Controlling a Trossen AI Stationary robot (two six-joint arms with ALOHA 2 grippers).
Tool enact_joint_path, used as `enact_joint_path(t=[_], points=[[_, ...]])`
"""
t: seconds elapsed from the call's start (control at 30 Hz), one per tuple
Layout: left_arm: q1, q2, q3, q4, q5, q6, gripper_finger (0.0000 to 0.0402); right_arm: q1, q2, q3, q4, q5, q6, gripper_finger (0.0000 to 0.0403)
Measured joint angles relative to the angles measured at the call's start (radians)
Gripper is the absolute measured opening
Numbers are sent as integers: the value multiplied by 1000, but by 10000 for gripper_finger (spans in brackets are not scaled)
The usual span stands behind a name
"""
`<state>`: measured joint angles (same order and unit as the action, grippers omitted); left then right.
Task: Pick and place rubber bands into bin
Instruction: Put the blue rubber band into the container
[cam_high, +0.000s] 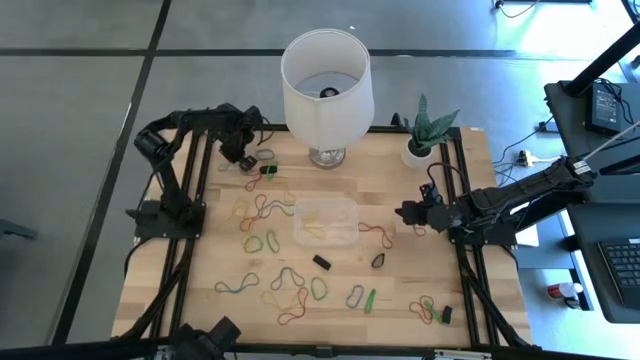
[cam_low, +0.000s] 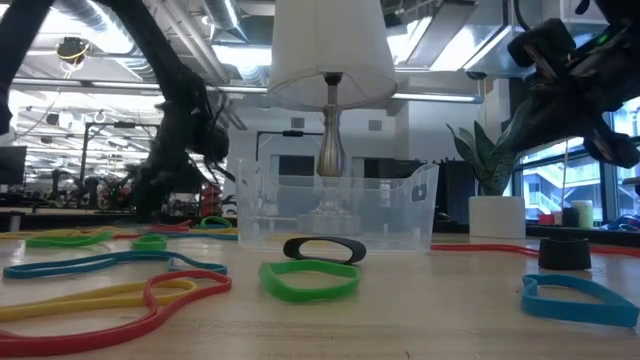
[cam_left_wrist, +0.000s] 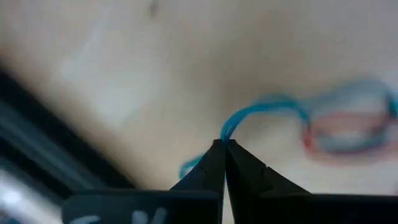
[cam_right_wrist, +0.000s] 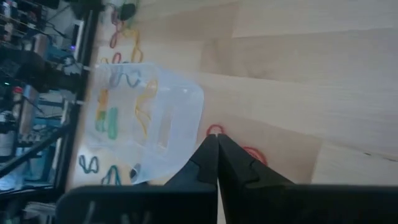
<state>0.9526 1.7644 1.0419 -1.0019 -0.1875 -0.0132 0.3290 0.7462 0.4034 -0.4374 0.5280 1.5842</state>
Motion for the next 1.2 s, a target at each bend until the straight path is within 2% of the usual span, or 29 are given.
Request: enact_joint_path(t=[0.2, 0.43, 0.57, 0.7, 0.87, 1.0, 1.2], points=[[-61, -213, 3, -57, -11, -121, 2, 1, 0, 0, -68, -108, -30, 2], [-193, -482, 5, -205, -104, -357, 2, 6, 0, 0, -129, -246, -153, 1], [-310, -611, 5, -274, -92, -544, 2, 6, -1, 0, -129, -252, -247, 1], [-499, -702, 5, -247, -88, -715, 2, 6, -1, 0, -130, -252, -309, 0], [-782, -722, 5, -120, -168, -883, 2, 6, -1, 0, -129, -252, -370, 0], [-983, -665, 5, 47, -262, -967, 2, 6, -1, 0, -127, -253, -415, 0], [-1157, -495, 32, 331, -355, -979, 2, 6, -1, 0, -121, -266, -451, 0]])
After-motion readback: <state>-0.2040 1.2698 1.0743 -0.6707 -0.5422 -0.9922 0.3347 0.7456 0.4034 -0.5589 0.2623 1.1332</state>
